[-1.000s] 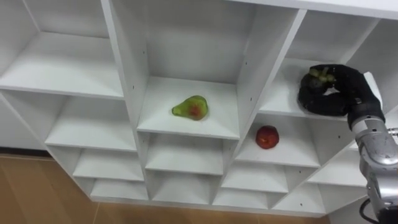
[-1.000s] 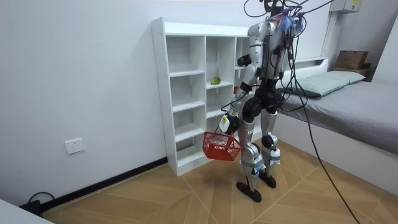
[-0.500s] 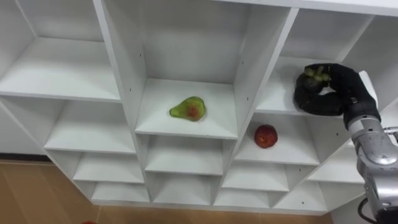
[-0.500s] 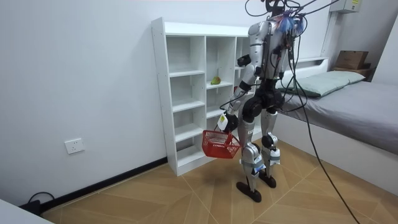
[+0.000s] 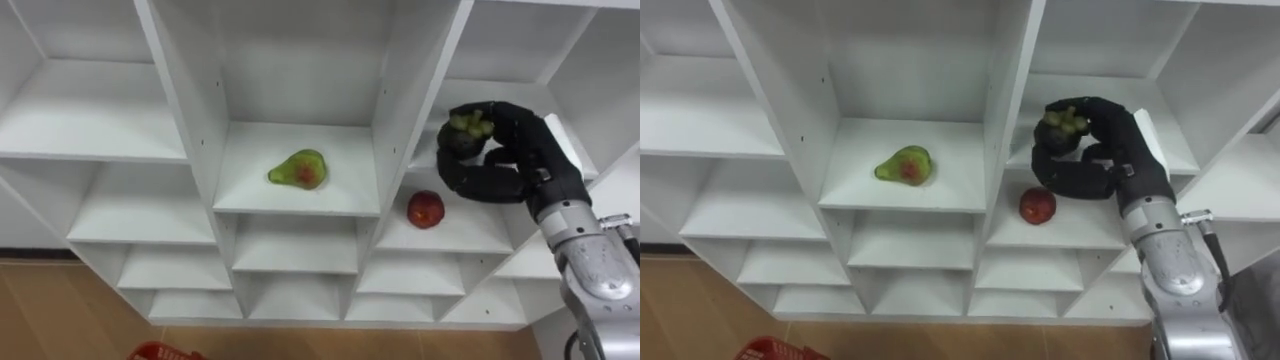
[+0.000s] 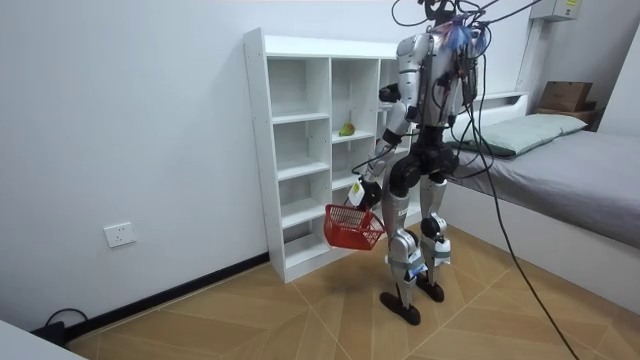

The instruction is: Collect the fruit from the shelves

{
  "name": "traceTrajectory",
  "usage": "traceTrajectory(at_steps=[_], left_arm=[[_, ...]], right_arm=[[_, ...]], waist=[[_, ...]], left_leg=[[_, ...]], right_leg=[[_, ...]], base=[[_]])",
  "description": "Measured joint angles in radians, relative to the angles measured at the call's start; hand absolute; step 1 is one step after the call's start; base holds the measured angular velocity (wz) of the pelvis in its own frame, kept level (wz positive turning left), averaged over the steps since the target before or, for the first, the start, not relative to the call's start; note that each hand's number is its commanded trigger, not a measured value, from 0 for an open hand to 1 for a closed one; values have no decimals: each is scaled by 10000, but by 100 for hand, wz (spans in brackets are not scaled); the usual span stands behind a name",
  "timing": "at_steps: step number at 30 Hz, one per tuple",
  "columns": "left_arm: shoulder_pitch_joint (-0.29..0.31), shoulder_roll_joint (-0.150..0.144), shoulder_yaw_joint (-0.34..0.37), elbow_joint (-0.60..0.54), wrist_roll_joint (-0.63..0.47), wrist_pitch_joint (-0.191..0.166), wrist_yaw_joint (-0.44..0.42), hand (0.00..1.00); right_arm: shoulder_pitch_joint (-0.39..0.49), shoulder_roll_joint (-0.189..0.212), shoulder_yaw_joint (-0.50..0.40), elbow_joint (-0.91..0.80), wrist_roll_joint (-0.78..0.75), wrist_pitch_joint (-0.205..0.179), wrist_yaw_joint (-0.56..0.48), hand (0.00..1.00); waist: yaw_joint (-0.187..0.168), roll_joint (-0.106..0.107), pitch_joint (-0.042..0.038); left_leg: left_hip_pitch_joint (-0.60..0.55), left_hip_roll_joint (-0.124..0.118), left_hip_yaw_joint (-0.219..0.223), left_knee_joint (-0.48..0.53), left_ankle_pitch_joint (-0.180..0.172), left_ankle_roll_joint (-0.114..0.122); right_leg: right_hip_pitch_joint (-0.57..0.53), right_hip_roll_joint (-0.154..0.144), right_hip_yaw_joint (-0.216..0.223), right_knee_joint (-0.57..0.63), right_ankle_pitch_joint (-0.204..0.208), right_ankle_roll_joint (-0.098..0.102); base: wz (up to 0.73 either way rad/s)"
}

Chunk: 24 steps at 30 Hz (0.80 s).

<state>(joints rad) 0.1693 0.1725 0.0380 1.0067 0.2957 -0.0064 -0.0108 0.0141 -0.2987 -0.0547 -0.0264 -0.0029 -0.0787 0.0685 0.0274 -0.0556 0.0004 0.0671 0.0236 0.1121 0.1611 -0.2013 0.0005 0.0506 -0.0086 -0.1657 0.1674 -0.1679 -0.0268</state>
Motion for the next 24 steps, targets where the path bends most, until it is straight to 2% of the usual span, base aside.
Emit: traceTrajectory(at_steps=[4, 10, 13, 16, 20, 22, 24], left_arm=[[-6, -46, -1, -1, -27, -27, -1, 100], [40, -39, 1, -1, -88, -38, -6, 100], [74, -41, -28, 0, -169, -91, -1, 100], [-15, -28, -50, 271, -546, -229, 25, 100], [-109, -36, -223, 361, -697, -285, 160, 100], [-211, -35, -448, 361, -697, -287, 246, 100], [-282, -45, -588, 361, -875, -286, 300, 100]], right_arm=[[464, 344, -21, -887, -26, 0, 163, 100], [618, 417, -21, -1117, -44, 1, 406, 100], [820, 503, 51, -1141, -173, 3, 587, 100], [1068, 699, 418, -1180, -168, 17, 793, 100], [1423, 1078, 752, -1175, -133, 58, 956, 100], [1488, 1089, 802, -1155, -105, 77, 971, 100], [1508, 1091, 882, -1120, -182, 92, 973, 100]], waist=[[-28, 75, -40], [-9, 105, -54], [-7, 100, -58], [-74, 87, -62], [-83, 112, -45], [-83, 192, -8], [-93, 214, -19]], left_leg=[[-70, 1, 4, 22, 0, -1], [-77, 5, 37, 19, 1, 0], [-31, 16, 182, 16, 1, 0], [-34, 15, 223, 17, 1, 0], [-27, 14, 261, 13, -1, 1], [-32, 17, 262, -4, -2, 3], [-53, 28, 248, -9, -2, 2]], right_leg=[[-119, 3, 0, 2, 0, 0], [-163, -3, 35, 15, 0, 0], [-167, 7, 193, 32, 0, 0], [-165, 8, 241, 37, 1, 0], [-180, 34, 383, 24, 27, 16], [-190, 83, 394, 17, 37, 16], [-230, 96, 397, 18, 43, 5]], base=[[0], [-2], [-13], [-4], [-7], [0], [0]])
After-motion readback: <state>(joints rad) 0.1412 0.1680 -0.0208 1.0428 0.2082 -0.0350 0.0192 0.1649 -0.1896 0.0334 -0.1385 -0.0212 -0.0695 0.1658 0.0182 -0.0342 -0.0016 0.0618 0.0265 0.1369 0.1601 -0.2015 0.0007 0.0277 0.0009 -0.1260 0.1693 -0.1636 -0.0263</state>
